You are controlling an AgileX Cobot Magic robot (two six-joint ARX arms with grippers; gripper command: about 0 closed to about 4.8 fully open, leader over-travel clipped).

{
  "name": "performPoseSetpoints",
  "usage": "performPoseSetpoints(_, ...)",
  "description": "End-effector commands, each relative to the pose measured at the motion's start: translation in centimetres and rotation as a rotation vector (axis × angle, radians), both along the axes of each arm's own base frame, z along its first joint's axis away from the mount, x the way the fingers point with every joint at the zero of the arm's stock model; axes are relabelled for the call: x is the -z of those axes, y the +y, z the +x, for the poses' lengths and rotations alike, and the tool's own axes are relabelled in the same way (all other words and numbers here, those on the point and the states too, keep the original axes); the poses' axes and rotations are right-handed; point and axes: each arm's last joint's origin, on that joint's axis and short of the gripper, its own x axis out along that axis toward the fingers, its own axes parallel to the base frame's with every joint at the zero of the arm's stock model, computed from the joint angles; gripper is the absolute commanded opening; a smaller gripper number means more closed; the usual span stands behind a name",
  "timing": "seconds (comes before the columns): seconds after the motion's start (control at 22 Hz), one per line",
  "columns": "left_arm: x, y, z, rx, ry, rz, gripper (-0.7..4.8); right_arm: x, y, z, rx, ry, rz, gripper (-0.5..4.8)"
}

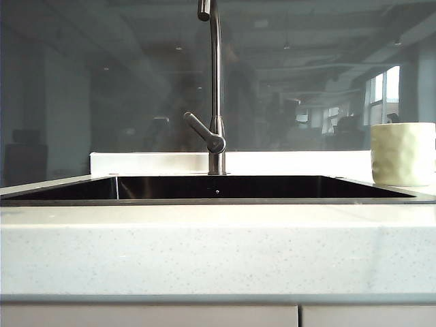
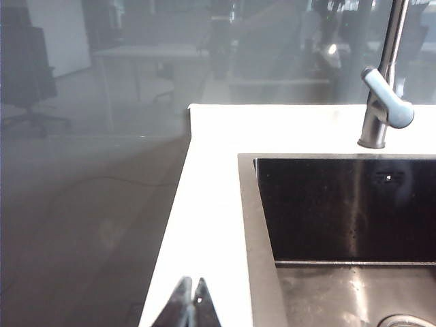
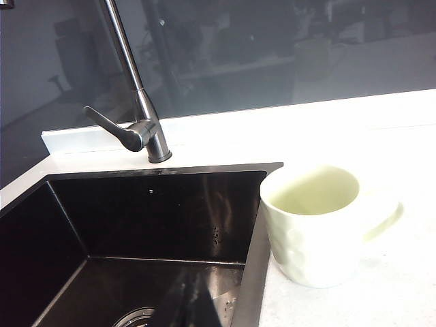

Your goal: Pick up the mug next to the sink, go to the faucet to get some water, pour the water into the sink, and finally put the mug back to its place.

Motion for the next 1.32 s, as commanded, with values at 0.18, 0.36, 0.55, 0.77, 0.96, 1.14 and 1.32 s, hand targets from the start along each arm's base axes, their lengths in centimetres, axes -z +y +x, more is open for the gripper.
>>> performPoseSetpoints(0.18,-0.36,0.04,-0.06,-0.007,-0.028,-0.012,-0.03,-0.39,0.01,-0.06,-0.002,-0.026,-0.003,-0.08)
performPoseSetpoints(0.36,-0.41,0.04,-0.06,-0.008,-0.033,-0.013,-0.04,-0.39,0.01,-0.06,-0.002,-0.025,-0.003,-0.08)
performPoseSetpoints(0.55,-0.41,0.04,-0.06,-0.007,-0.033,-0.012,-0.04,-0.39,0.01,-0.06,-0.002,-0.025,-0.003,-0.08)
performPoseSetpoints(0.77,-0.37,0.03,-0.06,-0.005,-0.028,-0.012,-0.03,-0.39,0.01,-0.06,-0.002,-0.025,-0.003,-0.08)
performPoseSetpoints(0.96,-0.28,0.03,-0.05,-0.006,-0.019,-0.011,-0.03,-0.39,0.01,-0.06,-0.002,-0.025,-0.003,-0.08)
performPoseSetpoints(1.14,-0.27,0.03,-0.05,-0.006,-0.018,-0.011,-0.04,-0.39,0.01,-0.06,-0.002,-0.025,-0.003,-0.08)
performPoseSetpoints(1.32,-0.27,0.03,-0.05,-0.006,-0.018,-0.011,-0.03,-0.39,0.01,-0.06,-0.002,-0.025,-0.003,-0.08)
